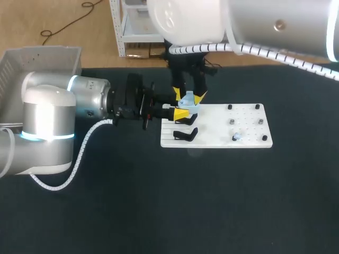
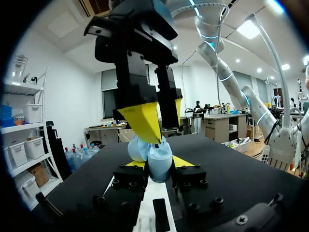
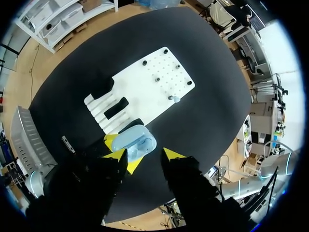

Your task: Pick up each earbud case from the left stands, insert the matching earbuds, close the lid, and place the case in the box.

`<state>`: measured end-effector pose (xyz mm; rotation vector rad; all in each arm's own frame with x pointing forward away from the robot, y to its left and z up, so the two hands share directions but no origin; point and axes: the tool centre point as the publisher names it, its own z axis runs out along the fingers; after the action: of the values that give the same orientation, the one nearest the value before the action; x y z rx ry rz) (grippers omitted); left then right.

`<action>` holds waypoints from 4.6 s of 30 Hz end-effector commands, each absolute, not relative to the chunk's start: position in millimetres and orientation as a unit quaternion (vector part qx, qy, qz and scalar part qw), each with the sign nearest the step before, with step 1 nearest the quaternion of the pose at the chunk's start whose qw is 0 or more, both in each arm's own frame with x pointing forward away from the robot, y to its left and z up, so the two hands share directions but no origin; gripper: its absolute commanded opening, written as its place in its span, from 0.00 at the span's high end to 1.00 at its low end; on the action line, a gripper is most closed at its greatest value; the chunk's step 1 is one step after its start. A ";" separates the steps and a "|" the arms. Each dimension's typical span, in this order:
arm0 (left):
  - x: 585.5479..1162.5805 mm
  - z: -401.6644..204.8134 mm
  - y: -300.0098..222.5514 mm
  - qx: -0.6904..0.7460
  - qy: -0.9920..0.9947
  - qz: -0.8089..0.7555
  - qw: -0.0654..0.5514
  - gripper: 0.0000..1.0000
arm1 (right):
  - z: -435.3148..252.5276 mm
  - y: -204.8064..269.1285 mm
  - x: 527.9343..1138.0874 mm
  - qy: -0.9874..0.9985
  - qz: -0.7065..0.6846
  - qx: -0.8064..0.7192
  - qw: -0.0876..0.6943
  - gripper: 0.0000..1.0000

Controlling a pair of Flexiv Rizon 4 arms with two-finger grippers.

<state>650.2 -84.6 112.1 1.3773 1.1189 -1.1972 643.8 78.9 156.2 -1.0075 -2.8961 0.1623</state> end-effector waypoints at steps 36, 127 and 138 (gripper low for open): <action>650.2 111.5 -84.8 0.564 0.459 -0.490 0.481 1.00 | 106.8 -34.3 603.4 -0.995 -0.027 -0.085 -0.054 0.54; 650.2 111.5 -84.8 0.564 0.459 -0.490 0.481 1.00 | 17.0 -52.3 637.6 -0.980 -0.078 -0.176 -0.057 1.00; 650.2 111.5 -84.8 0.564 0.459 -0.490 0.481 1.00 | 48.4 -59.0 624.4 -0.977 -0.082 -0.187 -0.064 1.00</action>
<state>650.2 -84.6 112.1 1.3774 1.1190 -1.1973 635.7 -53.2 36.1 -0.6034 -3.1895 -0.2644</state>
